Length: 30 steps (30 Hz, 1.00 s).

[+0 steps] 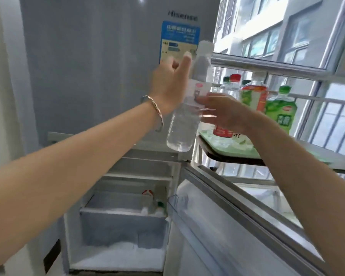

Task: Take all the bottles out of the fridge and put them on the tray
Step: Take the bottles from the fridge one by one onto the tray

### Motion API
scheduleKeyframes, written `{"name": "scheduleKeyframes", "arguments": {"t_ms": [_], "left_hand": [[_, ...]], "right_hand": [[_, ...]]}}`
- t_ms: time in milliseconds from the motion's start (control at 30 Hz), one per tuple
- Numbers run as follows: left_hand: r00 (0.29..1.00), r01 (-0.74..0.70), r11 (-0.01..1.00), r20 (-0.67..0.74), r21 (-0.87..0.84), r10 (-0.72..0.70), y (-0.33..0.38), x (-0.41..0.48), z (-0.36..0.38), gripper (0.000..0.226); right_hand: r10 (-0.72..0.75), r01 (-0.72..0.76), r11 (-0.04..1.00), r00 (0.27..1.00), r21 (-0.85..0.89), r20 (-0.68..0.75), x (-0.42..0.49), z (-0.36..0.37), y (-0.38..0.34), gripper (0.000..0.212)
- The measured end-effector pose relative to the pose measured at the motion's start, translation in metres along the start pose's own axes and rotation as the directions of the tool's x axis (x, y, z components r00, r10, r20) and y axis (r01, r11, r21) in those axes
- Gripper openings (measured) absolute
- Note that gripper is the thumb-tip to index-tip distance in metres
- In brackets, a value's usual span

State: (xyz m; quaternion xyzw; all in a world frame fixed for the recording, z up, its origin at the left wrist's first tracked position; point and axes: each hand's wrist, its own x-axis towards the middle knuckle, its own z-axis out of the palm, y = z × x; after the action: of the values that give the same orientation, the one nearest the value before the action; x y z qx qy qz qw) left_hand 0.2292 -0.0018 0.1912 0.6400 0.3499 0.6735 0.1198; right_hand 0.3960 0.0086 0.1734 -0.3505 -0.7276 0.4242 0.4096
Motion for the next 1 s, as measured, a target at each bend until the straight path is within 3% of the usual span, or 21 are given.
{"name": "scheduleKeyframes", "arguments": {"t_ms": [133,200,333,433,567,700,733,767,833,867,900,933,1000], "left_hand": [[0.96,0.061,0.997,0.27,0.038,-0.069,0.0,-0.019,0.054,0.049],[0.909,0.188,0.982,0.376,0.011,-0.179,-0.005,-0.032,0.078,0.054],[0.799,0.402,0.906,0.535,-0.134,-0.275,-0.023,-0.052,0.109,0.063],[0.792,0.42,0.887,0.554,-0.19,-0.256,-0.033,-0.06,0.118,0.059],[0.768,0.418,0.896,0.585,-0.153,-0.258,-0.042,-0.061,0.123,0.063],[0.754,0.402,0.902,0.615,-0.155,-0.23,-0.042,-0.062,0.12,0.062],[0.758,0.391,0.908,0.612,-0.149,-0.226,-0.042,-0.063,0.116,0.058],[0.766,0.369,0.921,0.602,-0.128,-0.224,-0.041,-0.063,0.112,0.052],[0.803,0.332,0.941,0.542,-0.06,-0.249,-0.045,-0.065,0.098,0.039],[0.823,0.317,0.948,0.508,-0.039,-0.254,-0.045,-0.067,0.088,0.033],[0.827,0.316,0.949,0.495,-0.019,-0.265,-0.049,-0.069,0.078,0.026],[0.811,0.337,0.941,0.508,-0.001,-0.29,-0.053,-0.07,0.069,0.019],[0.695,0.422,0.902,0.605,0.094,-0.389,-0.07,-0.077,0.049,0.013]], "right_hand": [[-0.069,0.102,0.989,0.956,0.103,-0.286,-0.017,-0.046,0.001,0.07],[-0.078,0.11,0.991,0.932,0.071,-0.355,-0.023,-0.059,0.008,0.075],[-0.033,0.075,0.994,0.903,0.081,-0.428,-0.031,-0.071,0.036,0.061],[0.007,0.072,0.984,0.897,0.162,-0.443,-0.031,-0.08,0.059,0.067],[0.032,0.102,0.956,0.895,0.274,-0.445,-0.026,-0.085,0.076,0.046],[0.035,0.063,0.983,0.857,0.171,-0.515,-0.021,-0.079,0.078,0.039],[0.028,0.045,0.993,0.803,0.107,-0.596,-0.019,-0.074,0.08,0.04],[-0.005,0.039,0.999,0.693,0.031,-0.721,-0.017,-0.068,0.078,0.038],[-0.243,0.068,0.97,0.342,-0.234,-0.908,-0.015,-0.046,0.071,0.02],[-0.377,0.101,0.926,0.266,-0.363,-0.887,-0.014,-0.031,0.065,0.013],[-0.471,0.129,0.882,0.291,-0.453,-0.833,-0.011,-0.015,0.061,0.01],[-0.519,0.134,0.85,0.376,-0.51,-0.767,-0.007,0.001,0.058,0.011],[-0.503,0.07,0.808,0.6,-0.585,-0.622,0.003,0.034,0.059,0.013]]}}
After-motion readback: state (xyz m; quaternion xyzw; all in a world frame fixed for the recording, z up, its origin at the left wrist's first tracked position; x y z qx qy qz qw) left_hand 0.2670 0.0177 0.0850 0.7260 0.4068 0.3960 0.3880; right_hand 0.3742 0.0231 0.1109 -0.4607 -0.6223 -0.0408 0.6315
